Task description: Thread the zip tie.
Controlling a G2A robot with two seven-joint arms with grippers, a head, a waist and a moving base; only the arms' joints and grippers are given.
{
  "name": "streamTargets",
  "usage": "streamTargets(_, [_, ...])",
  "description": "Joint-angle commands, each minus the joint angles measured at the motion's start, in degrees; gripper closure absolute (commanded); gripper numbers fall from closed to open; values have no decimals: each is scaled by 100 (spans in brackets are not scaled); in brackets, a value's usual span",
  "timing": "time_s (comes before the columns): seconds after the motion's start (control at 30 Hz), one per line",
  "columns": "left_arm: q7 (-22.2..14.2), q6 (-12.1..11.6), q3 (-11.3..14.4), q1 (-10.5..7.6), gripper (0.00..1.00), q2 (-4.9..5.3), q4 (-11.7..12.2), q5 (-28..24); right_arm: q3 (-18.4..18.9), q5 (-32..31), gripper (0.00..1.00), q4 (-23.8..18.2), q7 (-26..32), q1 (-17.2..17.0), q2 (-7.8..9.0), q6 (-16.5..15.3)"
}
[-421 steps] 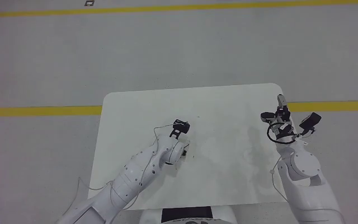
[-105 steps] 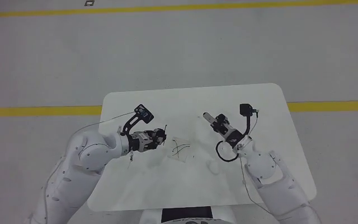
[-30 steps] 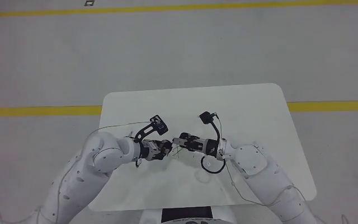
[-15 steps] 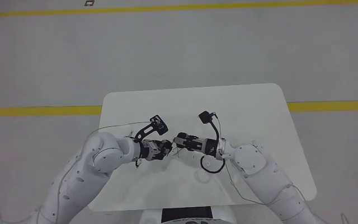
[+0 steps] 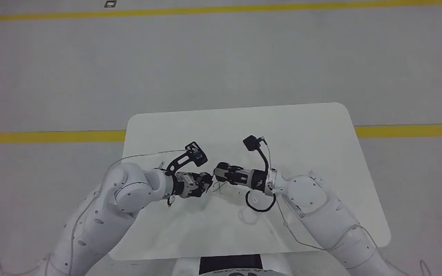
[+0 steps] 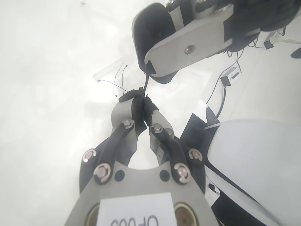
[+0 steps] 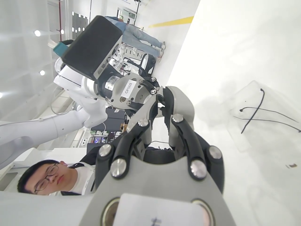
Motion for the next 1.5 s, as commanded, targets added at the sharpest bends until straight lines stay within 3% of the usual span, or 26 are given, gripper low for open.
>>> streamTargets(0.0, [0,0,0,0,100,0,0,0,-6,-2,90,3,-3,6,1,2])
streamTargets(0.93, [0,0,0,0,100,0,0,0,-76,30,88,95,-131,104,-2,73])
streamTargets(1.1, [0,0,0,0,100,0,0,0,-80,39,93,94,-119,111,0,78])
streamTargets(1.17, [0,0,0,0,100,0,0,0,-81,45,100,96,-115,112,2,93])
streamTargets(1.47, [0,0,0,0,100,0,0,0,-79,19,100,91,-128,108,9,120])
